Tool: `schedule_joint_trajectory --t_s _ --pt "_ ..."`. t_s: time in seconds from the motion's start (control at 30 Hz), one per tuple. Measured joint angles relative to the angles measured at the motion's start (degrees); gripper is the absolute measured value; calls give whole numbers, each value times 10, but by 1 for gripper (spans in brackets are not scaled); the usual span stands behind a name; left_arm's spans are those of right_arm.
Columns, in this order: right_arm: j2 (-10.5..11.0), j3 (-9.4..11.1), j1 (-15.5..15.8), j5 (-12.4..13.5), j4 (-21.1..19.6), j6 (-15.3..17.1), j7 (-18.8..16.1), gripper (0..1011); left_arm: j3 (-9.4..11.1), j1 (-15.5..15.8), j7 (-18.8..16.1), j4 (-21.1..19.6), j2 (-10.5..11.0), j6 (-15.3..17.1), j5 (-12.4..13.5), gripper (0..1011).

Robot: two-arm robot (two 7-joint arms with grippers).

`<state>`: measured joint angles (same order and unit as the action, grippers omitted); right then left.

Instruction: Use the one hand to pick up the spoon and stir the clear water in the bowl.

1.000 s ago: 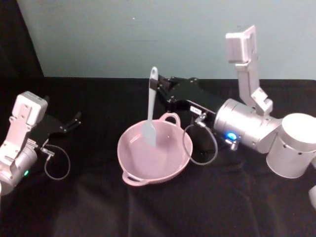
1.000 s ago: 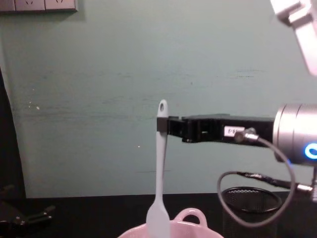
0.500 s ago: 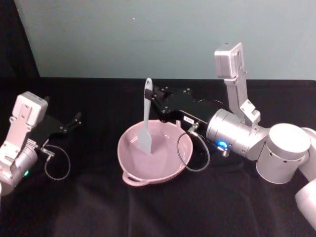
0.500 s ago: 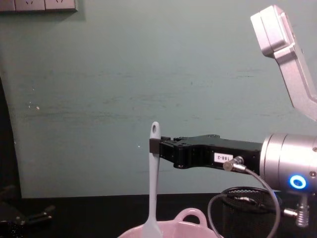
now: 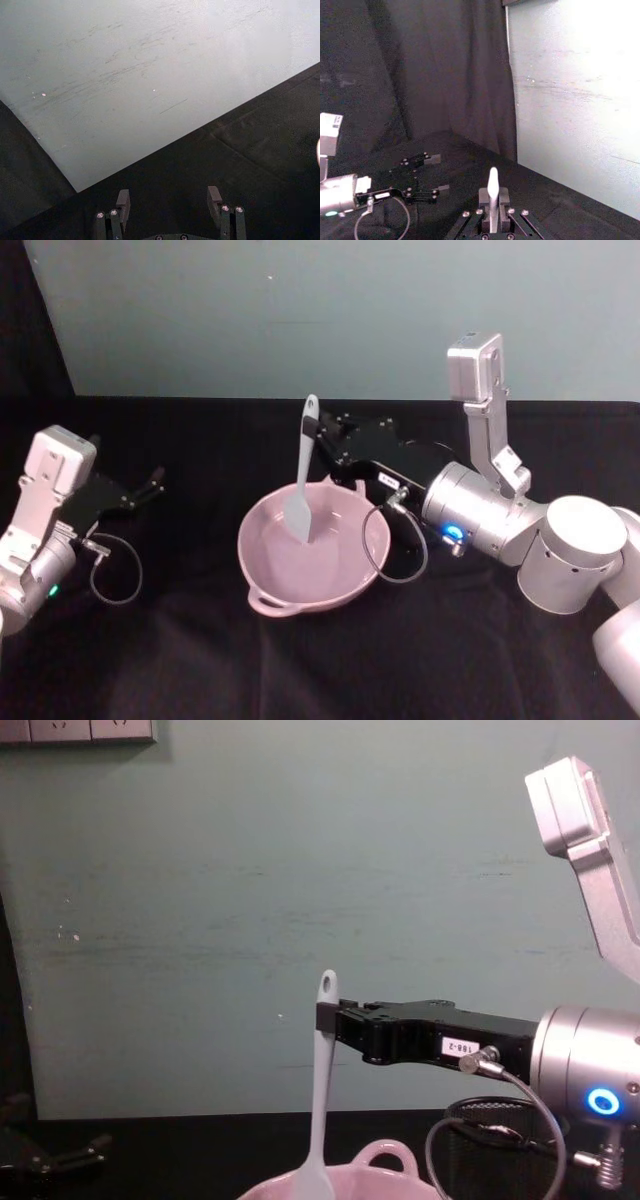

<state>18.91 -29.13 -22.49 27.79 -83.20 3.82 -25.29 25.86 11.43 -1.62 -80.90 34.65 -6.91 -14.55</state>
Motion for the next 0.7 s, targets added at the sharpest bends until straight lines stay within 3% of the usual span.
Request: schedule_joint_trajectory --t_s 0.33,0.7 --pt "2 9 -2 -17 10 -16 0 111 0 0 0 0 0 0 0 1011" --pt "28 20 16 -26 -19 -16 -17 111 0 0 0 0 0 0 0 1011"
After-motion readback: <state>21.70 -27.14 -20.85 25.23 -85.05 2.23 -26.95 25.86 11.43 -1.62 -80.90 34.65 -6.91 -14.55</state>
